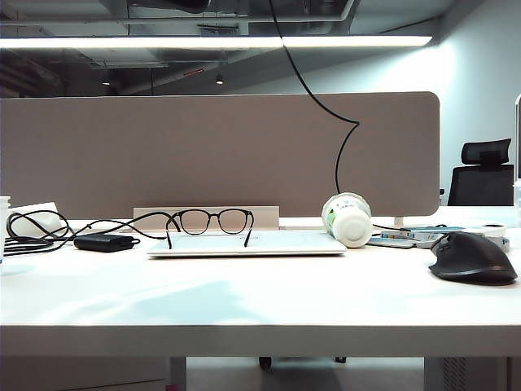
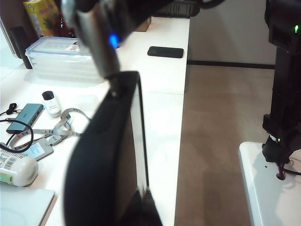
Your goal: Pick up the black phone, pick up the charger plug, insert the charger plug into the phone's charging port, and finally place the connected phone back on the desk.
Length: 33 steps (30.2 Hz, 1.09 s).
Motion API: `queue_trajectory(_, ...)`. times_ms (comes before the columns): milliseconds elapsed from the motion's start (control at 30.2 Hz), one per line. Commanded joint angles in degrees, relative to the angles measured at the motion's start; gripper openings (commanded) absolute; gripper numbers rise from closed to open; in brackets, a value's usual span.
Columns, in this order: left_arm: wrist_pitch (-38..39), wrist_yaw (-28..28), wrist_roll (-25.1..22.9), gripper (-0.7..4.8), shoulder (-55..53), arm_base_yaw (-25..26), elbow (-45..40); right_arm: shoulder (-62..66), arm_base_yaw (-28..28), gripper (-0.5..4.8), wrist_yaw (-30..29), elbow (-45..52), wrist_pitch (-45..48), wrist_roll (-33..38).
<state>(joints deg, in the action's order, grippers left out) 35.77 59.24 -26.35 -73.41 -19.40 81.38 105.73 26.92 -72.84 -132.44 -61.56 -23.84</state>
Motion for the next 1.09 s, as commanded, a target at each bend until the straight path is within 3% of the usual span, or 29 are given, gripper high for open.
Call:
queue_trajectory(33,-1.81,1.44,-0.24,-0.07,0.42,0.09,0.55,-0.28,0.07,-0.08,-0.13,-0.17,0.63,-0.22)
queue_trajectory(1092,-4.61,1.44,0.52,-0.06,0.42,0.09,0.55,-0.26,0.17,-0.08,2.43,-0.17,0.5,-0.7)
